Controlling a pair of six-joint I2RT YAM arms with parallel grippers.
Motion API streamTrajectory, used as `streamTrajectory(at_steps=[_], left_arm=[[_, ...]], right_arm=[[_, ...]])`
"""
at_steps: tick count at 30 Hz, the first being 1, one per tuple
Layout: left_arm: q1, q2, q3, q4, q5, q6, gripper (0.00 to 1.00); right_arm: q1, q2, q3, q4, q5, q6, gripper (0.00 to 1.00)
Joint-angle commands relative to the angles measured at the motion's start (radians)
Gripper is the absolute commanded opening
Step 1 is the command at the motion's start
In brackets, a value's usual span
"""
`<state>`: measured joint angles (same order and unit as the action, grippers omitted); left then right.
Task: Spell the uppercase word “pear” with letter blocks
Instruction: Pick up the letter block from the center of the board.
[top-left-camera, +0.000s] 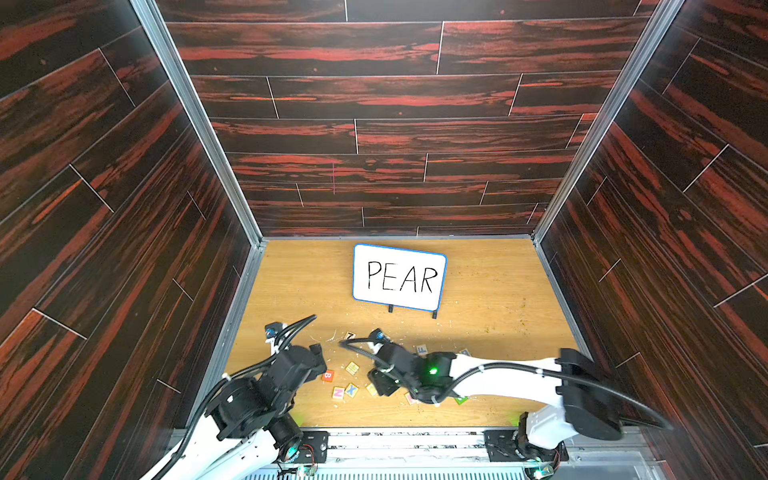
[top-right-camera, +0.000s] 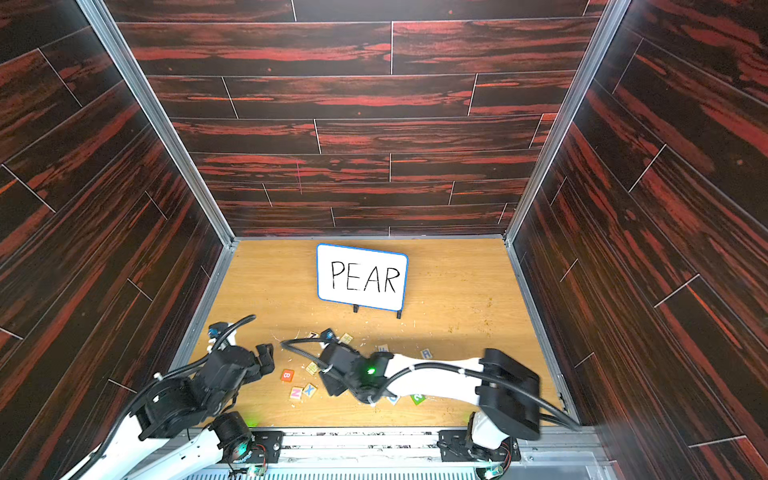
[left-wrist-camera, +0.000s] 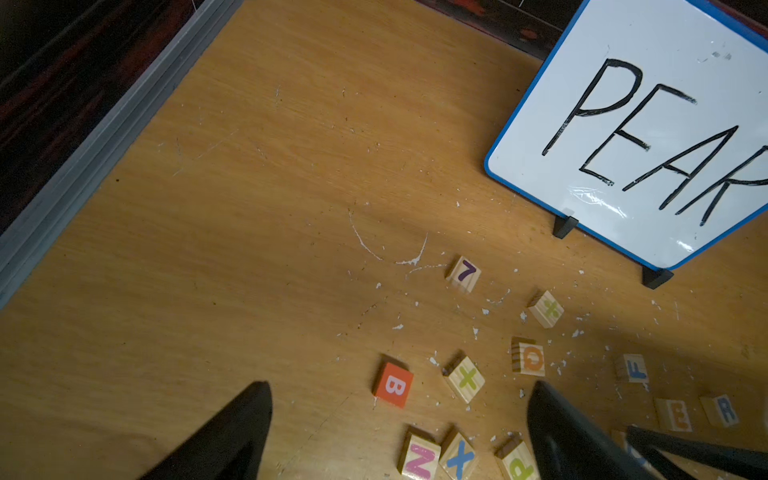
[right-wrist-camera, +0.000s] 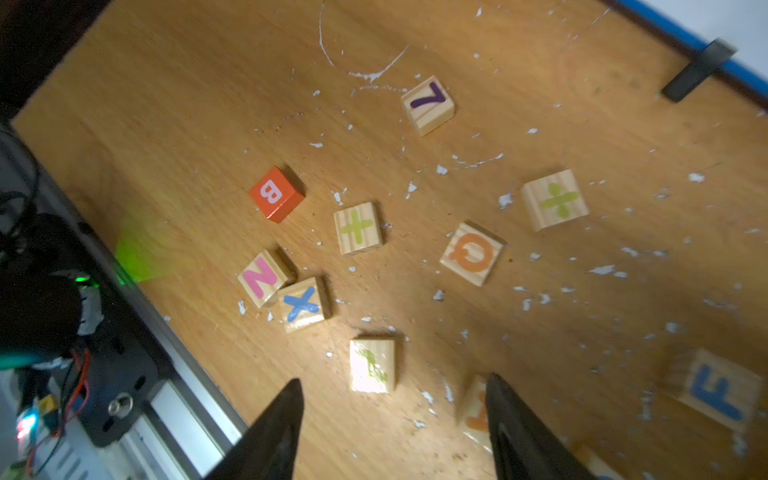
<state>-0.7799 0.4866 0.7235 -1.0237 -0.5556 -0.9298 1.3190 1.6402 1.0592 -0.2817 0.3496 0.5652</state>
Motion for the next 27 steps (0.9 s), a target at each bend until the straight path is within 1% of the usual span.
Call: streamTrajectory(at_steps=[1,4,8,11,13,18,27], left_arm=[[0.0,-0.029,-0.007,-0.054,-0.03,-0.045,0.99],[0.0,-0.047,0.005,-0.081,-0.047,-0.064,0.99],[0.001,-0.081,0.009,-0.088,-0.05,-0.069,0.99],[-0.001,-0.106,0.01,-0.1,-0.056,-0.076,0.99],[0.0,-0.121,0.006,-0.099,-0.057,-0.079,0.99],[-0.001,-0.145,0.002,-0.093,-0.061,-0.077,0.99],[0.0,-0.172,-0.004,-0.085,-0.054,-0.074,0.99]], right_arm=[[0.033,0.084,0.06,-0.095,0.045,0.064,0.67],[0.044,0.136,0.104,-0.143,0.063,0.104,0.63],[0.051,0.181,0.13,-0.147,0.053,0.14,0.6],[0.053,0.226,0.168,-0.178,0.047,0.158,0.53],[0.057,0.253,0.191,-0.208,0.05,0.159,0.5],[0.062,0.288,0.215,-0.247,0.048,0.179,0.49],[0.064,0.323,0.212,-0.236,0.009,0.182,0.49]])
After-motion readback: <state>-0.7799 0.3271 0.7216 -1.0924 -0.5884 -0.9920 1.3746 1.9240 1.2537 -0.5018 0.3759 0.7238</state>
